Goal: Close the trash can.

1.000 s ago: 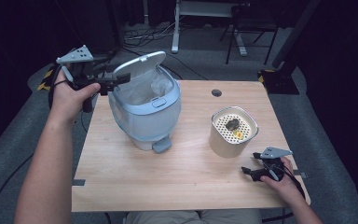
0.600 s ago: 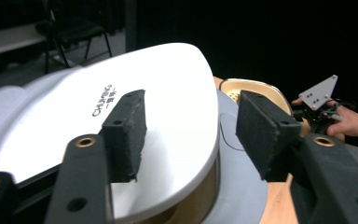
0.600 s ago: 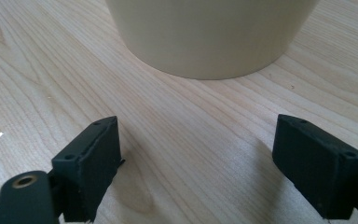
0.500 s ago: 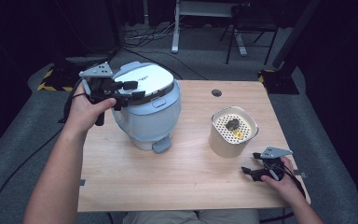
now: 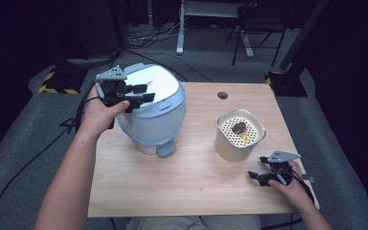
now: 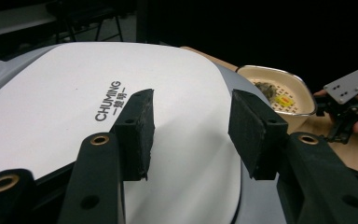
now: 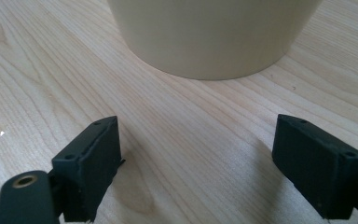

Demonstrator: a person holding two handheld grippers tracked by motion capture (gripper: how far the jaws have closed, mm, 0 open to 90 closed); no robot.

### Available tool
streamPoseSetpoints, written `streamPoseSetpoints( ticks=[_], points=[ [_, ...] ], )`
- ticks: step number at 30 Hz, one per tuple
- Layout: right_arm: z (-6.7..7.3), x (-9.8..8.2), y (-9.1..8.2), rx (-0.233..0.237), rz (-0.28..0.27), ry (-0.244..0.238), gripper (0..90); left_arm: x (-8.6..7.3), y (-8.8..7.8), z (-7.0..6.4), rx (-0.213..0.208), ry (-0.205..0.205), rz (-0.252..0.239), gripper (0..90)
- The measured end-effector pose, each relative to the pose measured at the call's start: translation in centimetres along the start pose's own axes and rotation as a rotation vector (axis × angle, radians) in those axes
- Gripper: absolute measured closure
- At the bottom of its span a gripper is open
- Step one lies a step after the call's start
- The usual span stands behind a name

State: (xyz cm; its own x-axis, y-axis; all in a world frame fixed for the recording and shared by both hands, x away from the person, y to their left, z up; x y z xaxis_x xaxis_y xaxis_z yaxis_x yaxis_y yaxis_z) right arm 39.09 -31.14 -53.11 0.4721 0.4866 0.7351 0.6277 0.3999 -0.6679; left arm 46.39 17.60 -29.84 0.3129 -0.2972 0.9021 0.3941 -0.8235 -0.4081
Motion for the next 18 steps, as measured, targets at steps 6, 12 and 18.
streamPoseSetpoints(
  ticks=[6, 12, 18],
  points=[
    [0.0, 0.0, 0.0, 0.001, 0.0, -0.001, 15.4, 0.06, 0.5, -0.14, 0.076, 0.04, 0.013, 51.5],
    [0.01, 0.0, 0.0, 0.001, 0.0, -0.002, 15.4, -0.06, 0.65, -0.28, 0.094, 0.043, 0.005, 51.6],
    [0.01, 0.0, 0.0, 0.001, 0.0, -0.002, 15.3, -0.17, 0.78, -0.45, 0.143, 0.057, 0.029, 53.0]
  ],
)
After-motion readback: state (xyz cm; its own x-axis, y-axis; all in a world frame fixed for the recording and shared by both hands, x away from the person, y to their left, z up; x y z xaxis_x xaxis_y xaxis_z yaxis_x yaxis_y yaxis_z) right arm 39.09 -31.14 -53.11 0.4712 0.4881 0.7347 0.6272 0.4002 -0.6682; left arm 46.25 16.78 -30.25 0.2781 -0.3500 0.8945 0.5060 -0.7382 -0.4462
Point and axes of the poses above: each handheld gripper's, and its own axes: y roughly forward along the jaws, x roughly out of its top, z roughly to its left, the point moved 4 cm from there along y, roughly forward along the jaws, and after that the axes turned 10 degrees about -x, right-handed, at the moved point
